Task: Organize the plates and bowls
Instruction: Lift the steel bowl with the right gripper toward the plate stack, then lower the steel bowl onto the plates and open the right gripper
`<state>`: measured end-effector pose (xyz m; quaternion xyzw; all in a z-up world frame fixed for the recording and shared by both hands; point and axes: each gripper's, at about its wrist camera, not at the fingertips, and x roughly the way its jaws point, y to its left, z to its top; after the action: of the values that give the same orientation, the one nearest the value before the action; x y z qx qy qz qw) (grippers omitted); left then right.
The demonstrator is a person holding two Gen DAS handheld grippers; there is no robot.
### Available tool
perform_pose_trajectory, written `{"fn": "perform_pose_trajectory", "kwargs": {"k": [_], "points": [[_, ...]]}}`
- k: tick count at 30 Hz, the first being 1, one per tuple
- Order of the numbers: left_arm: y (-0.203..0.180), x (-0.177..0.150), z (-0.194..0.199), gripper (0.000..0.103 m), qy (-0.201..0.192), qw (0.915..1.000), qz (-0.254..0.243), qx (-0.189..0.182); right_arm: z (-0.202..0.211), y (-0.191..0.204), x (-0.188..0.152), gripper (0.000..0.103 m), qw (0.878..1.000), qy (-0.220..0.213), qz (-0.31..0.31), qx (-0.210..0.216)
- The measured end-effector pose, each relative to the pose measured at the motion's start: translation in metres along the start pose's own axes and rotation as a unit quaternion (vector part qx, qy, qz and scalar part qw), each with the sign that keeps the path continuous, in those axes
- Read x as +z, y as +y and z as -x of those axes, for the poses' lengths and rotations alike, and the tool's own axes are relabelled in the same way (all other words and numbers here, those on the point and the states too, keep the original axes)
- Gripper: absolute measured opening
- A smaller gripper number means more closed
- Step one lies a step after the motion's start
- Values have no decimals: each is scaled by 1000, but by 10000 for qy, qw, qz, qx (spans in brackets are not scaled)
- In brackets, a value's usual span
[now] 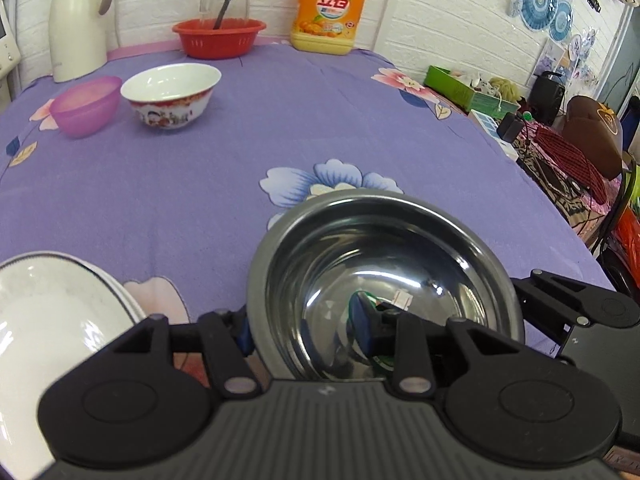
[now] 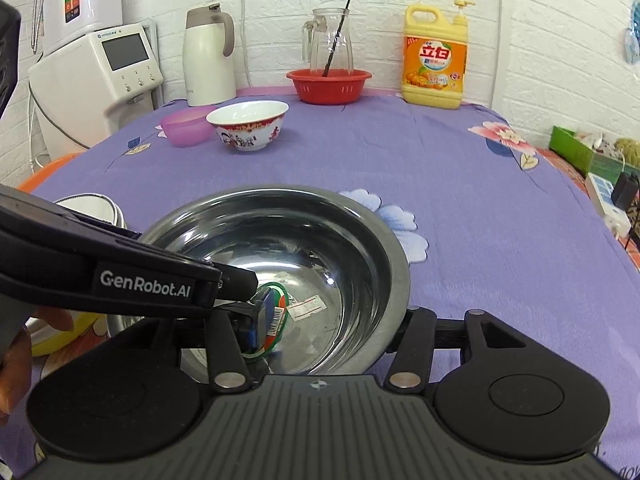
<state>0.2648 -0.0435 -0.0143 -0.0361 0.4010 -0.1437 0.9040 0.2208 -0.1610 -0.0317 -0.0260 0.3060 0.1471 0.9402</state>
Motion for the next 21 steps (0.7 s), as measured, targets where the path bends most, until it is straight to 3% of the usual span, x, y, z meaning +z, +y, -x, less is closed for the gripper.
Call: {"fn": "perform_pose_trajectory", "kwargs": {"k": [5,7,8,9,15,21], "points": [[-5,-7,-5,40,-126,9999,-22,104,-3,-3,-11,93,10000,-2,-58,60],[-8,-5,-3,50,-208,9994,-135,226,-3,-3,-10,101,10000,40,-70,47],[-9,-4,2,68,-334,9986,-177,363,-2,-5,-9,103,9999,57,-125,33],[-9,-2,7,74,-498,9976,-192,436,0,-9,-8,103,9998,37,-184,44],[-8,11,32,74,-905,9950,-251,332,29,-30,-5,103,9981,-369,-483,-70],[-5,17,43,74,-1058,9937,-226,292,42,-40,4,103,9969,-608,-502,-75]]}}
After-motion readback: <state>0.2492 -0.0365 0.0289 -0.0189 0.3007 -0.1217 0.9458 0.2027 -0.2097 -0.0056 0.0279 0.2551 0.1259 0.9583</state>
